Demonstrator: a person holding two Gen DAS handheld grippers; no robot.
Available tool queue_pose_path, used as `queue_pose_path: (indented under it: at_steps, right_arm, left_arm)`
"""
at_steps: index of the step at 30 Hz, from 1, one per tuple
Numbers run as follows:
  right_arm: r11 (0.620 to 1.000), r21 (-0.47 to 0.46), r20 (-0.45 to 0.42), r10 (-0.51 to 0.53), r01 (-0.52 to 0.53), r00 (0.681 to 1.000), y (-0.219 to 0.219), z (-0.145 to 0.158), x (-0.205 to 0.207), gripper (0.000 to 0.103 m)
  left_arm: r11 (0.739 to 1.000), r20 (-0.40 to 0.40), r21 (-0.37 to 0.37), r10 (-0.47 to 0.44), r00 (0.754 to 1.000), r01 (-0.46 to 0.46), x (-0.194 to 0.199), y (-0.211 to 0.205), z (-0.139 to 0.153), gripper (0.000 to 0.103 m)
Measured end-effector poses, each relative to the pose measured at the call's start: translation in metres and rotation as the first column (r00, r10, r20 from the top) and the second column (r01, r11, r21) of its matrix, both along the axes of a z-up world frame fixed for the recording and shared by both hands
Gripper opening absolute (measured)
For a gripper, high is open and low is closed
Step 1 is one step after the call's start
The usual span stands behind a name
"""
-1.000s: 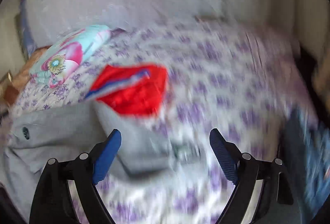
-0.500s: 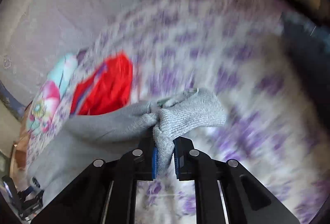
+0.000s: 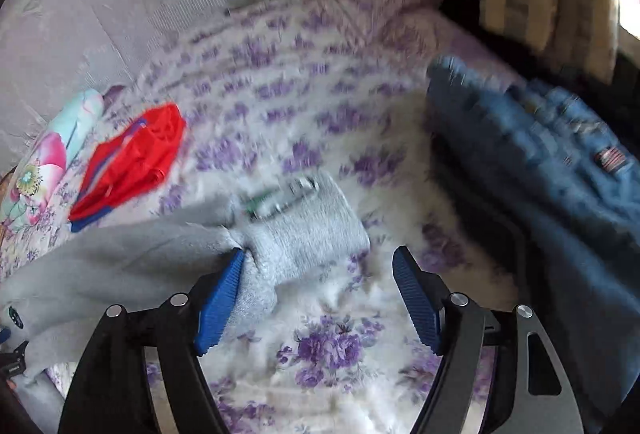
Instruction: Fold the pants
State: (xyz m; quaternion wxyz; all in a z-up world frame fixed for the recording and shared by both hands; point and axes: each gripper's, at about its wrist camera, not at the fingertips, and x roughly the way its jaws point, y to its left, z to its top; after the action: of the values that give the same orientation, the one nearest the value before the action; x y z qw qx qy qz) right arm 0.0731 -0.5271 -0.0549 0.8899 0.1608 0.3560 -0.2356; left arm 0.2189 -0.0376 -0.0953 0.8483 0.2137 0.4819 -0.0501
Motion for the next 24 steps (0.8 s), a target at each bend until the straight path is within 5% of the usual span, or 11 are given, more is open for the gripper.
queue_pose_path:
  at_steps: [1,2,5,7,10,14,19,24]
  right_arm:
    - [0.997,-0.074,0.005,-0.004,0.005,1.000,0.003,0.002,0.001,0.077]
    - [0.989,-0.148,-0.077,-0.043,0.031,0.996,0.003,-0.005,0.013,0.081]
    - [0.999,-0.047,-0.306,-0.025,0.011,0.952,-0.029,-0.048,0.039,0.082]
    - [0.998,-0.030,-0.252,-0.067,0.061,0.965,-0.036,-0.035,0.023,0.079]
    - [0.999,0.027,-0.102,0.044,-0.042,0.994,-0.016,0.011,-0.019,0.080]
    - [0.989,0.070,0.003,0.128,-0.128,0.992,0.010,0.047,-0.101,0.097]
    - [0.977,0.172,0.042,0.120,-0.126,0.992,0.034,0.045,-0.208,0.099]
    - [0.923,0.375,0.023,0.091,-0.093,0.996,0.060,0.013,-0.278,0.099]
  left_arm:
    - [1.000,0.009,0.023,0.000,1.000,0.000,-0.001,-0.003,-0.002,0.093]
    - [0.999,0.010,0.032,0.005,1.000,-0.005,0.001,-0.004,-0.003,0.094]
    - [0.999,0.019,0.045,0.013,1.000,-0.014,0.004,-0.005,-0.003,0.096]
    - [0.999,0.013,0.013,0.032,0.999,-0.032,0.001,0.004,0.008,0.096]
    - [0.997,0.090,-0.069,0.048,0.995,-0.042,-0.024,0.031,0.050,0.095]
    - [0.992,0.194,-0.086,0.108,0.975,-0.093,-0.062,0.082,0.094,0.096]
    - [0.963,0.166,-0.134,0.256,0.952,-0.235,-0.085,0.144,0.095,0.096]
    - [0.922,0.132,-0.197,0.362,0.923,-0.333,-0.101,0.180,0.077,0.096]
